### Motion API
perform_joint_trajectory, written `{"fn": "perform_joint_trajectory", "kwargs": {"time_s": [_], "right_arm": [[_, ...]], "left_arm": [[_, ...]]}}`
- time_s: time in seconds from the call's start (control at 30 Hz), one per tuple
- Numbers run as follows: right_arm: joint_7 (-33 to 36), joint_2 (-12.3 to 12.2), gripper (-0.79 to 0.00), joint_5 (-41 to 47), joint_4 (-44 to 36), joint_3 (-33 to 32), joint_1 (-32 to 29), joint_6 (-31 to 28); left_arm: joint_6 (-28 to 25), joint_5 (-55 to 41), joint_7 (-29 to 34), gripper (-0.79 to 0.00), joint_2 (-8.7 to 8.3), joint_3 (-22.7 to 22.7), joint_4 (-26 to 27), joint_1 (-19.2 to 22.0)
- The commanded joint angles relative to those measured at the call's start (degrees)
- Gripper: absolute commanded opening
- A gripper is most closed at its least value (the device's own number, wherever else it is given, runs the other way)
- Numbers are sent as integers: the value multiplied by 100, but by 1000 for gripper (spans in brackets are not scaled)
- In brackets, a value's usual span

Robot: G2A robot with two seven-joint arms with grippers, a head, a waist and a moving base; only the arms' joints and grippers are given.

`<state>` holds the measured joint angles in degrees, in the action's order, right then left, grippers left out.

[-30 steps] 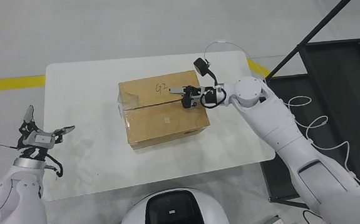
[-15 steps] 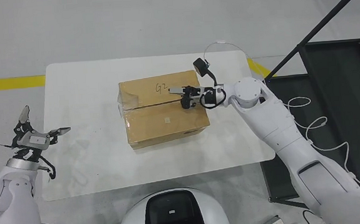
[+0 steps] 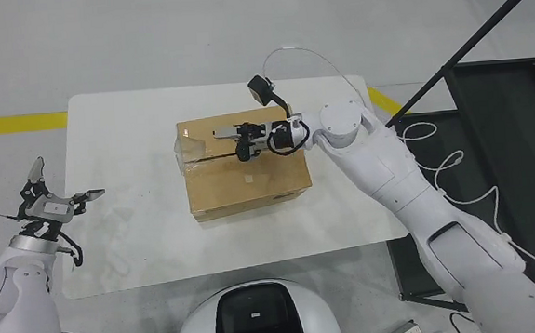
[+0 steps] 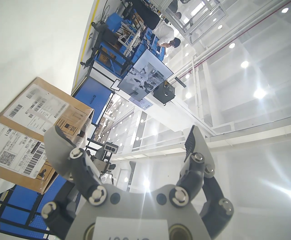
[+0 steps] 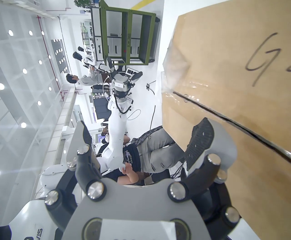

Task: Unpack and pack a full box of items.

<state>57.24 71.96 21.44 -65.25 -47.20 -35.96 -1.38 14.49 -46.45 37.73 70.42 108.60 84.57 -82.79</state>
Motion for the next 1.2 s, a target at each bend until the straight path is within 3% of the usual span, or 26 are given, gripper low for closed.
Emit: {"fn": "perform_joint_trajectory", "kwargs": {"time_s": [0.0, 0.23, 0.7, 1.17], "right_arm": [[5, 96, 0, 81, 137, 180, 121, -31], [66, 383, 0, 92, 652, 653, 410, -430], [68, 393, 0, 89, 707, 659, 412, -501], [-210, 466, 0, 106, 1021, 555, 352, 112]], "left_arm": [[0, 0, 0, 0, 0, 0, 0, 0], [0, 0, 0, 0, 0, 0, 0, 0], [0, 0, 0, 0, 0, 0, 0, 0], [-19, 73, -71, 0, -1, -72, 97, -43]]}}
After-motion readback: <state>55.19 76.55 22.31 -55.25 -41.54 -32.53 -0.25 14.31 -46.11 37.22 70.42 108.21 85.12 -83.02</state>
